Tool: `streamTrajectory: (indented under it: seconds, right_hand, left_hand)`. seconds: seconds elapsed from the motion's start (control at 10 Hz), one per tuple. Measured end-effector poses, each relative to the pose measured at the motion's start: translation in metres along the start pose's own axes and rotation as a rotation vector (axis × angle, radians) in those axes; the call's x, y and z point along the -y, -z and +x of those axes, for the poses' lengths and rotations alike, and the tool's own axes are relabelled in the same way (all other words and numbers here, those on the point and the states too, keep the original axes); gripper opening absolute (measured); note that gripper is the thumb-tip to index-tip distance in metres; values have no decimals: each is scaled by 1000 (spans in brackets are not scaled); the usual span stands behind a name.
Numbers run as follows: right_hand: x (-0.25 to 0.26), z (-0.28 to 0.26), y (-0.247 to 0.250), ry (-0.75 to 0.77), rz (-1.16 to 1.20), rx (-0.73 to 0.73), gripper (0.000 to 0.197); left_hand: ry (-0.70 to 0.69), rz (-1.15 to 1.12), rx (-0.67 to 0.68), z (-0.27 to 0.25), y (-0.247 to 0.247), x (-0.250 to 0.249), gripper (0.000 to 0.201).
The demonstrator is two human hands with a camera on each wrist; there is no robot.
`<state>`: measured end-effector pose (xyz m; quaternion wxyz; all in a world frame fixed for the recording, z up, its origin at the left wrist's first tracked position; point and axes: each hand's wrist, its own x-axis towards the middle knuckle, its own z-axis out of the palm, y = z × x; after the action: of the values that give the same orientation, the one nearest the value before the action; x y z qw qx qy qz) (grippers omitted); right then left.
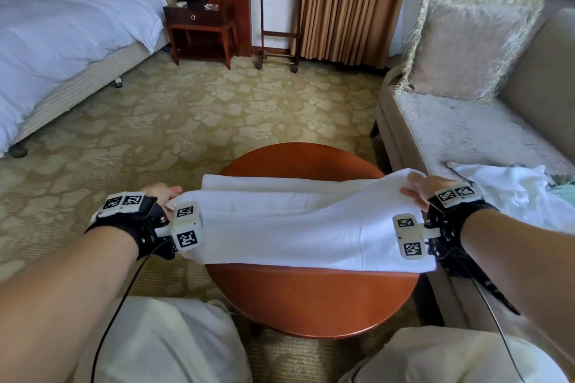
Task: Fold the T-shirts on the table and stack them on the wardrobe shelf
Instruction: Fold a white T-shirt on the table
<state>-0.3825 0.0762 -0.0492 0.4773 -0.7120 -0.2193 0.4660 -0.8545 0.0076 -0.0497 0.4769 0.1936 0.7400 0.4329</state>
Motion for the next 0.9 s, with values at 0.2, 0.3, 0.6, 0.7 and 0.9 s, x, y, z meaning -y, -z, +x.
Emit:
streamTrajectory:
  seconds: [0.2,0.3,0.6,0.7,0.9]
  right_hand:
    - [2,31,-14,17,-153,72,51]
    - [-5,38,-19,25,-278,128,49]
    - [-15,14,-34,144,-627,-135,69]
    - [-15,-13,-37,205,-900,-143,48]
    - [-59,-52,-32,287,-1244,134,46]
  left_hand:
    - [90,-11,8,30,-10,-2,19]
    - [38,17,-93,33,-13,-5,24]
    - [-126,83,-137,17,-31,-16,22]
    - [-254,254,-160,-10,-49,-20,20]
    - [-492,626,312,-59,-110,12,12]
